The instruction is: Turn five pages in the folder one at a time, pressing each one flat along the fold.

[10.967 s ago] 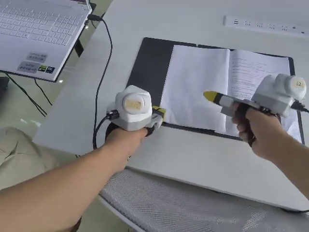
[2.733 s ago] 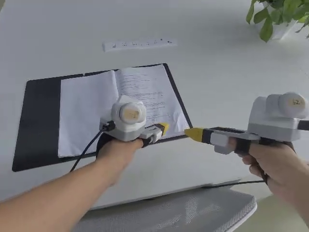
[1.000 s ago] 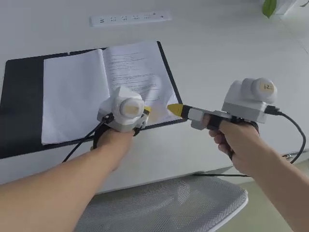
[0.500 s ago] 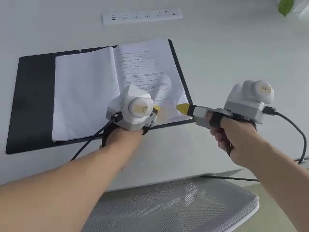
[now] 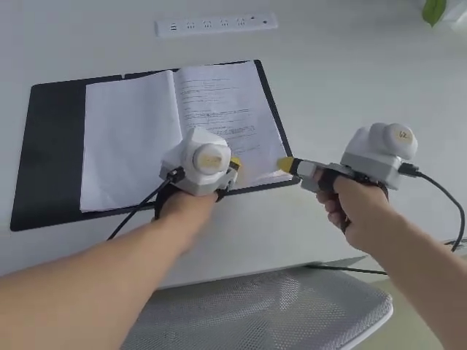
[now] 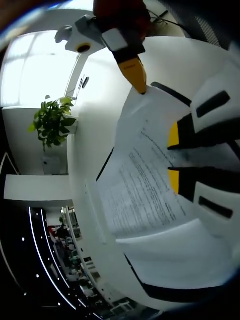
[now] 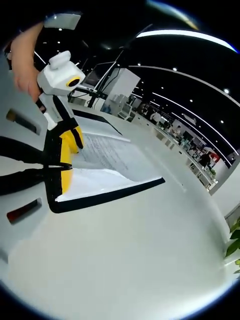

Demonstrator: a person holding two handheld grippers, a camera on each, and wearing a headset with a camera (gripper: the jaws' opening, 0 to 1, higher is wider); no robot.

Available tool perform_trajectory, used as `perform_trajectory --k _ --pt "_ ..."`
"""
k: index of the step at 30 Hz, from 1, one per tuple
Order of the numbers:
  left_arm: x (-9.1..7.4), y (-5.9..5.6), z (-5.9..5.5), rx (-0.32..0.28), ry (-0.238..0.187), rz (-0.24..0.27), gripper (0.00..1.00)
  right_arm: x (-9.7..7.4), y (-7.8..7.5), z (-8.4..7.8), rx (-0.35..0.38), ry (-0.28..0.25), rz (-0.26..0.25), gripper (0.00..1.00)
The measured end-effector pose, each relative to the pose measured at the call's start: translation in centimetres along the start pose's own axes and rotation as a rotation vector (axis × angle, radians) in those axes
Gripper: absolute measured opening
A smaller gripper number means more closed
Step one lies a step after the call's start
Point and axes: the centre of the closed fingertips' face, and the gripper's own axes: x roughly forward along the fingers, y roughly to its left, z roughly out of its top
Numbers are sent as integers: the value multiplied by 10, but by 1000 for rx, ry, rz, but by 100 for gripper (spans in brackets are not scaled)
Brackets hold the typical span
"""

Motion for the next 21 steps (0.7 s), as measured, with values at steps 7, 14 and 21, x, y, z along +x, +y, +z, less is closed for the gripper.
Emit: perform_trajectory --k 7,14,21 --pt "-14 -3 2 -30 7 -22 17 -1 12 7 -31 -44 23 0" --pt "-36 13 6 -62 -12 -11 17 -1 40 14 -88 -81 76 0" --pt "-67 29 8 -92 -34 8 19 0 79 20 -141 -110 158 0"
